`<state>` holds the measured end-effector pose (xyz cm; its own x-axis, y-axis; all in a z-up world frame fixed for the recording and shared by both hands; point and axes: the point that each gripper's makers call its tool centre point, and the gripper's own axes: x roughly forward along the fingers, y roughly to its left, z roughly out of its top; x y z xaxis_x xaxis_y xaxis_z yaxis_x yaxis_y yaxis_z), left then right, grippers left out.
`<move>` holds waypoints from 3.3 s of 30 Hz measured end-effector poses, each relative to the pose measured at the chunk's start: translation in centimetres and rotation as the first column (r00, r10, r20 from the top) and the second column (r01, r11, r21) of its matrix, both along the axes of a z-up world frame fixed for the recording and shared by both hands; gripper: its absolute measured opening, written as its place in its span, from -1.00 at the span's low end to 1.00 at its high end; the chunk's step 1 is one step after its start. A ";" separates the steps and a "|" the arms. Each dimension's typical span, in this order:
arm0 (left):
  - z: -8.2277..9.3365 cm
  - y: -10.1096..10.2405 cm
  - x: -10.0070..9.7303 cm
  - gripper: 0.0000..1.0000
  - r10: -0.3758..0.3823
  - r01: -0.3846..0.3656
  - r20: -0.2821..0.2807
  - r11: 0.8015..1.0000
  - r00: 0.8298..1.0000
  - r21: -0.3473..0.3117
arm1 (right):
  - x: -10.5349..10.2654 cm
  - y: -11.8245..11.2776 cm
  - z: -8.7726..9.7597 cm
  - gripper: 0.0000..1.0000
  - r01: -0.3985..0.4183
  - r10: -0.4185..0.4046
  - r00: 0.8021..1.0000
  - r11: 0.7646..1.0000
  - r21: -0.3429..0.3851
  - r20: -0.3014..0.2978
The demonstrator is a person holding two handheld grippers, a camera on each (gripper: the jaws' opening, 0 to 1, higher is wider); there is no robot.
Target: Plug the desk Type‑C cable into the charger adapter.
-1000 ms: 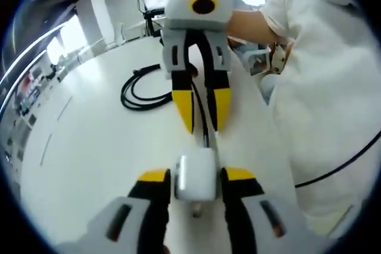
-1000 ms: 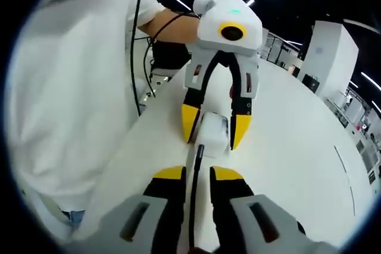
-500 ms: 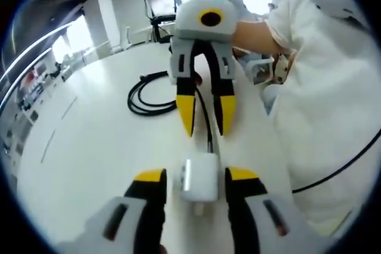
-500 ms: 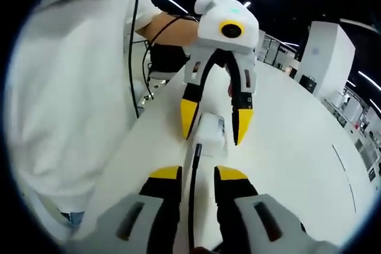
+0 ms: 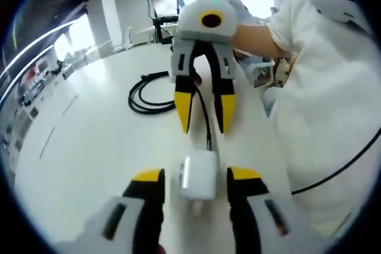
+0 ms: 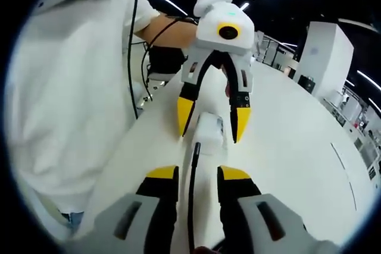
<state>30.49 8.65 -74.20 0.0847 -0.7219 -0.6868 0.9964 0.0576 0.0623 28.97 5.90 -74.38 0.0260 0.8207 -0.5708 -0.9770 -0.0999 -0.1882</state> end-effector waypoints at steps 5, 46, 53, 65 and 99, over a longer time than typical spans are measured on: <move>0.1 0.1 0.3 -0.49 0.001 -0.001 0.016 1.000 1.000 -0.008 | 0.2 -0.3 0.0 -0.49 0.007 -0.007 1.000 1.000 -0.002 -0.001; 0.1 0.8 1.3 -0.53 -0.031 0.031 0.007 0.999 0.999 0.028 | 2.5 -7.4 0.5 -0.50 0.190 -0.190 0.982 0.982 -0.017 0.015; 0.1 0.8 1.2 -0.53 -0.034 0.034 0.009 0.999 0.999 0.034 | 2.3 -7.4 0.4 -0.50 0.189 -0.189 0.982 0.982 -0.015 0.009; 0.1 0.6 1.0 -0.52 -0.030 0.030 0.004 0.999 1.000 0.033 | 2.1 -8.3 0.3 -0.49 0.198 -0.198 0.980 0.980 -0.021 -0.001; -0.1 0.0 0.4 -0.49 -0.035 0.036 -0.003 0.998 0.999 0.059 | 2.5 -10.7 0.6 -0.43 0.243 -0.243 0.970 0.969 -0.034 0.010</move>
<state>30.86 8.61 -74.32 0.0580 -0.6828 -0.7283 0.9979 0.0186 0.0621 31.49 -4.77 -73.83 0.2257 0.7693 -0.5977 -0.9717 0.1338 -0.1947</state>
